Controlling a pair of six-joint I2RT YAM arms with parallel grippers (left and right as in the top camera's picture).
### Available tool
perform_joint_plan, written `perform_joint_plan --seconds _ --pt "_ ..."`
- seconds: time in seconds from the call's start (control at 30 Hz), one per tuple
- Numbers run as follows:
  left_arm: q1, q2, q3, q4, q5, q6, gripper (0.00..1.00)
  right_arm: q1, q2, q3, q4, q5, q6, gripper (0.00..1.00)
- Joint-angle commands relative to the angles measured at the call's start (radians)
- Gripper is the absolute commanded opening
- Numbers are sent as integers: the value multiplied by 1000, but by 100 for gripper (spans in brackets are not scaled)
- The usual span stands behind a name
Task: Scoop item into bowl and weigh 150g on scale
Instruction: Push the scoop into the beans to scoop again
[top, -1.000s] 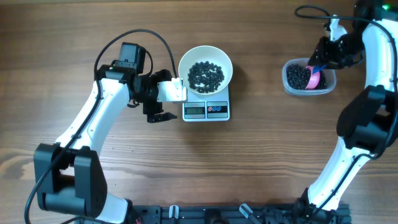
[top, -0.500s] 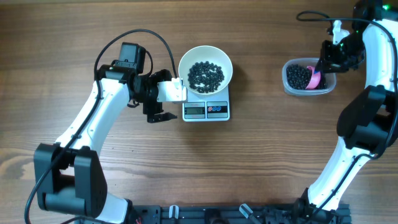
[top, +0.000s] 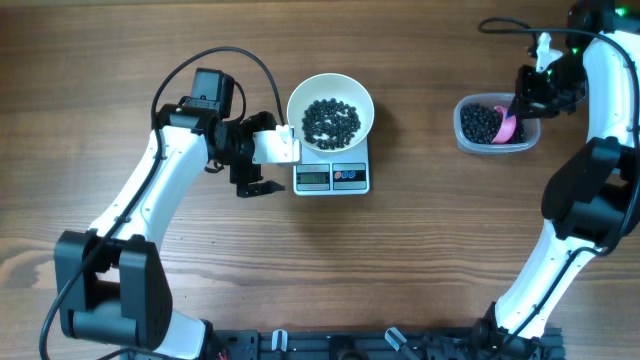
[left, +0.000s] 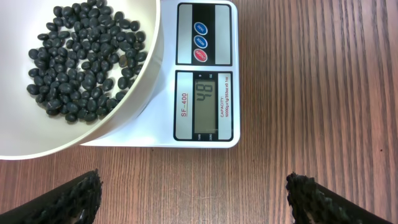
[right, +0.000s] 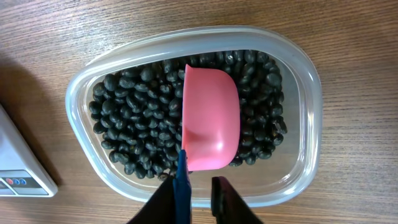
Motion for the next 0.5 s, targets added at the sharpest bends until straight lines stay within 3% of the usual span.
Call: perform_joint_plan --seconds 0.0,0.1,0.13,0.3,0.47 --pt "-2 11 -6 -1 23 -10 100 -2 18 21 -3 -2 49 11" --pt "-2 11 -6 -1 23 -10 100 -2 18 21 0 3 51 10" --pt "-2 11 -6 -1 23 -10 100 -2 18 21 2 11 52 4" --pt "-2 11 -6 -1 23 -10 100 -9 18 21 28 64 52 4" --pt "-2 11 -6 -1 23 -10 100 -9 19 -31 23 -89 53 4"
